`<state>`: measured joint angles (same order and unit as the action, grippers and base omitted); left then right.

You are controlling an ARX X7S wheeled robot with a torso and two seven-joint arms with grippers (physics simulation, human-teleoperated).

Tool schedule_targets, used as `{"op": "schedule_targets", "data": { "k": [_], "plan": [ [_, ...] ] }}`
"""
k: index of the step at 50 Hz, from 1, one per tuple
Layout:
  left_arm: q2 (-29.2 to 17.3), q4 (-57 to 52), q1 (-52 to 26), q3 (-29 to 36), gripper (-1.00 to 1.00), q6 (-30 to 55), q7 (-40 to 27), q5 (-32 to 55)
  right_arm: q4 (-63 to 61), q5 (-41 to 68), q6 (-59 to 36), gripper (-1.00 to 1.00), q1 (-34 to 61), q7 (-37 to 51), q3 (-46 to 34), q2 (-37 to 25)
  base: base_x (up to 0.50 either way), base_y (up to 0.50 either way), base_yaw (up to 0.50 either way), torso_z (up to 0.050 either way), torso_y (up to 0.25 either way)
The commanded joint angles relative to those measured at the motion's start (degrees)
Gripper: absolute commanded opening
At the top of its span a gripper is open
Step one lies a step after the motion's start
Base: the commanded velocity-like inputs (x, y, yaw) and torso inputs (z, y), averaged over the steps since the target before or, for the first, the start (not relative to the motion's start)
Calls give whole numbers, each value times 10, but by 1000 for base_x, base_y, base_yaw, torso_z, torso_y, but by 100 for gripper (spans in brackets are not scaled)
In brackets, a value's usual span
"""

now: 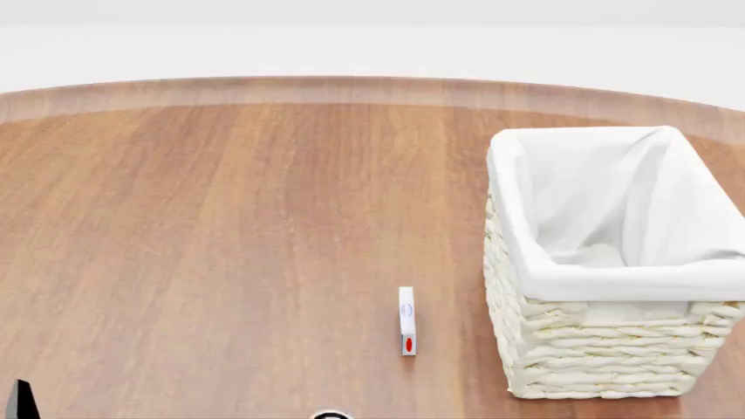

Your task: Pick up the tomato sauce, and put it in the basket.

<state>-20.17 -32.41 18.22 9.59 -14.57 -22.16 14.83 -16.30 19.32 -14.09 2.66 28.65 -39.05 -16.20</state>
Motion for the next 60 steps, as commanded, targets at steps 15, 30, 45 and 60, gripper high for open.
{"op": "schedule_targets", "data": {
  "k": [15,30,45,60],
  "plan": [
    [-4,3,-4,-2,100,1,-7,7,51,28,-103,-100,154,-14,58,21,0,0,0,0,0],
    [-6,7,-8,1,100,2,-8,9,29,51,-210,-100,259,-7,68,25,0,0,0,0,0],
    [-8,10,-11,4,100,3,-10,9,-1,94,-302,-100,358,3,93,42,0,0,0,0,1],
    [-8,15,-13,6,100,1,-12,9,63,124,-349,-100,462,-2,143,49,0,0,0,0,0]
  ]
}}
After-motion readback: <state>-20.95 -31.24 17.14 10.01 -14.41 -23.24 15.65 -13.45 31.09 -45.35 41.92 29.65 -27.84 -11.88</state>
